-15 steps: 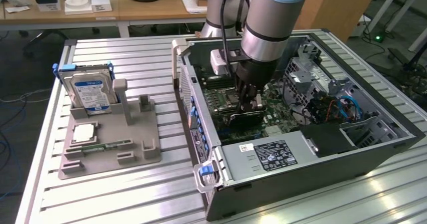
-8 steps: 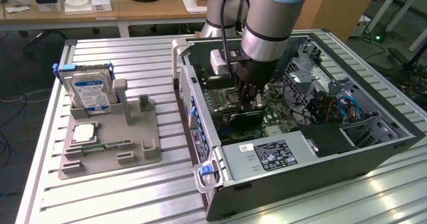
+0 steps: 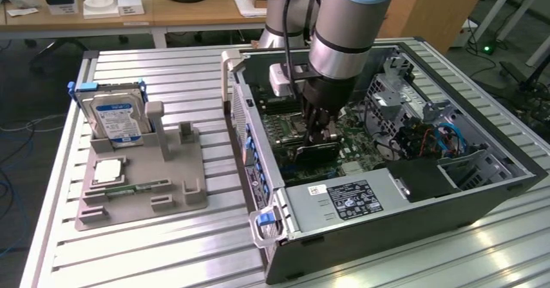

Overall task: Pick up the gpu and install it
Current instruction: 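Press down on the gpu until it lock into place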

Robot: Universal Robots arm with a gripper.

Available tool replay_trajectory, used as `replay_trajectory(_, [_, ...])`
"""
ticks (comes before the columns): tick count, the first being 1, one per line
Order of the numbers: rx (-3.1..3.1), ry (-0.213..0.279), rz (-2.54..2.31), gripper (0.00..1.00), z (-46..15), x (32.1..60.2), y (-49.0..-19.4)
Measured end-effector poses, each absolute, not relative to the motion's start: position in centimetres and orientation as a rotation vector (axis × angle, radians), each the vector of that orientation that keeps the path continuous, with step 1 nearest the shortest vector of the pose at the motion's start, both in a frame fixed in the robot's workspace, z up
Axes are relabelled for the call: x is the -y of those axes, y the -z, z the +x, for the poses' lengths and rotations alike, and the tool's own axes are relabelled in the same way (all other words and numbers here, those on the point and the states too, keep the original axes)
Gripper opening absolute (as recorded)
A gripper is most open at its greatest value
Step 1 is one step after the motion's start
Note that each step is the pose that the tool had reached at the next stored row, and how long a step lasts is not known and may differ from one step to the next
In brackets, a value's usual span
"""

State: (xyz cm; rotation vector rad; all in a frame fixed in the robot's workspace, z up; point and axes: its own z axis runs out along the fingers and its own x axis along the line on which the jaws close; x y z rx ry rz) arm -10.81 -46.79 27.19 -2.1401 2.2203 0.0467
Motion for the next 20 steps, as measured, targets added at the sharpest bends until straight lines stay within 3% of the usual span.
replay_trajectory(11, [-2.223,-0.058,-2.142,0.10,-12.0,46.8,-29.0])
replay_trajectory(20, [-2.304,-0.231,-2.209,0.10,-12.1,46.8,-29.1])
